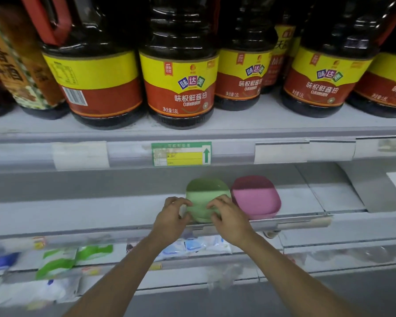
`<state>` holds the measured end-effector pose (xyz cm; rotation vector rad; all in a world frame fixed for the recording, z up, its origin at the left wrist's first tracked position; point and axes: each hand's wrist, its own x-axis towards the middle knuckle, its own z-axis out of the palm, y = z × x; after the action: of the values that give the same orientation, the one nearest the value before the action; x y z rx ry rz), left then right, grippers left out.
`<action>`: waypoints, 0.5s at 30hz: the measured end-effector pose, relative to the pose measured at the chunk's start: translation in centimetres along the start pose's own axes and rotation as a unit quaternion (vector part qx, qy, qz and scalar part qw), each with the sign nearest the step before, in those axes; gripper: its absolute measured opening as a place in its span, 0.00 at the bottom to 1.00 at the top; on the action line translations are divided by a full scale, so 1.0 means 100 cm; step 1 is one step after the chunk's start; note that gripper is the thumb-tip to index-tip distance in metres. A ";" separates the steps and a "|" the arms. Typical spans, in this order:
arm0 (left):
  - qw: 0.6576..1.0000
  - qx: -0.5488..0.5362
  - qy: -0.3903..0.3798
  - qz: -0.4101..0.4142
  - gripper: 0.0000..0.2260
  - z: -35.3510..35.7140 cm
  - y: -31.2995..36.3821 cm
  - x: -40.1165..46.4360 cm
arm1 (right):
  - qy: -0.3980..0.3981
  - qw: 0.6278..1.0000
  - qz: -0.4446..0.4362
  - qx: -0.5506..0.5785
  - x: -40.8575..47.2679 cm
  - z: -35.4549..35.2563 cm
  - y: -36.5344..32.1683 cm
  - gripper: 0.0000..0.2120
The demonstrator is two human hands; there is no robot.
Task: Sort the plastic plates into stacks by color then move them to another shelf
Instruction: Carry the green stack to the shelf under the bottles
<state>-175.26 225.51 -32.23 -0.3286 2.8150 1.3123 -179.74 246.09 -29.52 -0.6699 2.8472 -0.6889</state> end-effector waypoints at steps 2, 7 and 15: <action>1.000 0.014 0.013 0.002 0.10 -0.016 -0.004 -0.011 | -0.003 1.000 -0.023 0.006 0.000 0.000 -0.010 0.12; 0.997 0.056 0.057 0.012 0.10 -0.069 -0.021 -0.050 | -0.002 0.995 -0.094 0.027 0.008 0.011 -0.063 0.11; 0.973 0.141 0.182 -0.007 0.15 -0.245 -0.129 -0.207 | -0.042 0.953 -0.296 0.053 0.014 0.087 -0.285 0.12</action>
<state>-150.70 202.66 -23.97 -0.6348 3.2338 0.9073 -167.91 219.28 -24.11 -1.5158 2.4979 -0.8496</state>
